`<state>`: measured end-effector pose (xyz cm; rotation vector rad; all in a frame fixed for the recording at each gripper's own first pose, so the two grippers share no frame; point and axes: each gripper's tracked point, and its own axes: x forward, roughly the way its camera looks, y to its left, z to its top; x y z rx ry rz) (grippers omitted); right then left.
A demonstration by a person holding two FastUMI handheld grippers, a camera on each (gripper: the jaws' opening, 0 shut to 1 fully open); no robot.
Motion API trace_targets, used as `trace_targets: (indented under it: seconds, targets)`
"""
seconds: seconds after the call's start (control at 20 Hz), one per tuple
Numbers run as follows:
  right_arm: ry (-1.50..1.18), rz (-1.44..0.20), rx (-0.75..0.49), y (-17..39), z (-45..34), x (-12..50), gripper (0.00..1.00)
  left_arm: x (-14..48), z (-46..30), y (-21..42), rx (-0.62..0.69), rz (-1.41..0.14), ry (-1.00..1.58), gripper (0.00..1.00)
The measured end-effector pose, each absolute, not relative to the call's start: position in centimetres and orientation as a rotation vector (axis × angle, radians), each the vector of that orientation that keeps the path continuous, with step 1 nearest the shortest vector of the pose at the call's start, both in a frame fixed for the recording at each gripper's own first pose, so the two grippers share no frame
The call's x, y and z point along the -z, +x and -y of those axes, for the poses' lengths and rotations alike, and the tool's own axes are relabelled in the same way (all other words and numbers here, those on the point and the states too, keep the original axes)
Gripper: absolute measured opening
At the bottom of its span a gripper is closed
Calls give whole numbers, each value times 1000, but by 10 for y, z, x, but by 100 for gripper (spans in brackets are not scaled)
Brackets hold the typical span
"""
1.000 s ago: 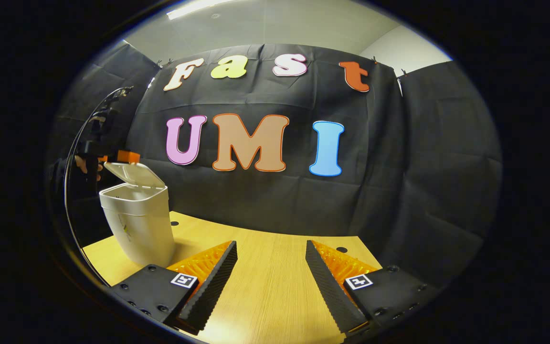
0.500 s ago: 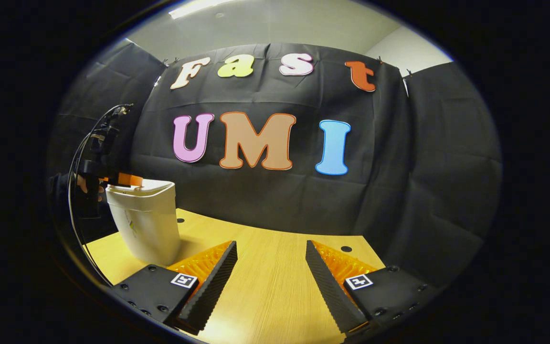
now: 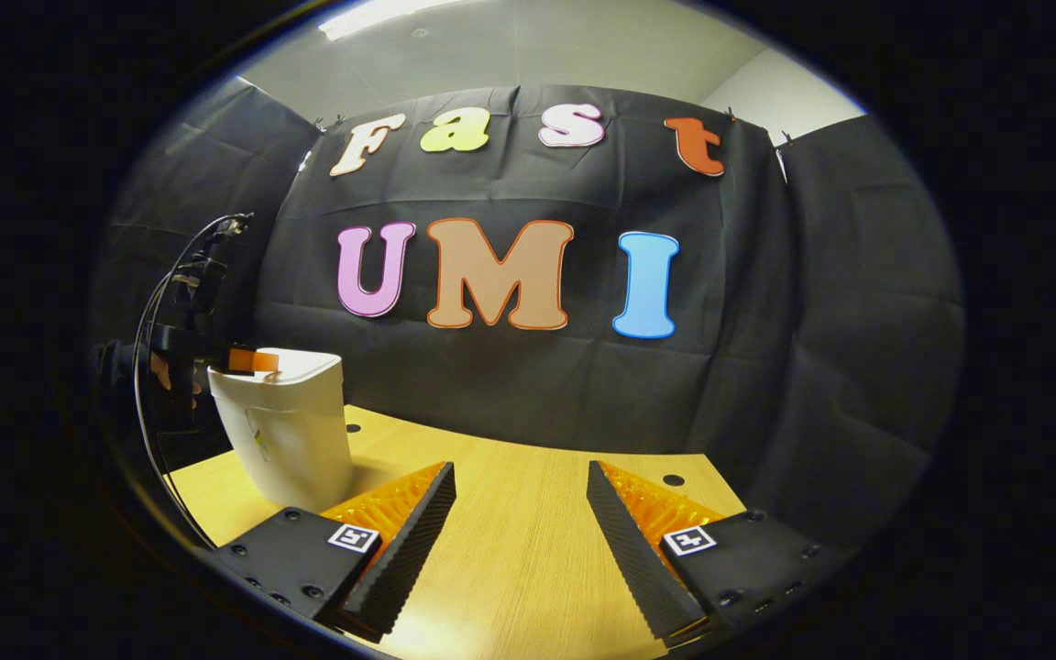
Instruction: Press the lid of the desktop garbage bin to open it, pick up the crumpled paper on the desktop and throw it into the bin, then pick up the pop can on the desktop and drop it into the bin, and finally close the garbage bin lid.
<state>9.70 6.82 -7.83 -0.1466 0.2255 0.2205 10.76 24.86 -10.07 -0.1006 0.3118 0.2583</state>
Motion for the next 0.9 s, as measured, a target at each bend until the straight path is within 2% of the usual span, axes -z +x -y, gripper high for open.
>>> trace_targets:
  seconds: [0.1, 0.15, 0.45, 0.65, 0.7, 0.75, 0.8, 0.9]
  targets:
    - [-123, -187, -213, 97, -66, 60, 100, 72, -242, 108, -263, -221, -153, 94]
    - [-114, -168, -210, 96, -63, 53, 97, 58, -240, 107, -277, -191, -123, 94]
    - [-77, -80, -218, 85, -40, 24, 96, -4, -163, 64, -216, -37, 87, 93]
    - [-58, -48, -273, 65, -22, 15, 96, -7, -103, 19, -207, -12, 107, 93]
    - [-61, -48, -273, 61, -15, 14, 100, -5, -89, 9, -202, -7, 99, 93]
    - [-57, -48, -271, 56, -10, 14, 96, -2, -77, 0, -192, -7, 87, 95]
    - [-46, -45, -270, 51, -8, 12, 100, 3, -64, -7, -172, -10, 80, 92]
    - [-29, -36, -257, 43, -6, 10, 100, 15, -47, -19, -141, -27, 81, 93]
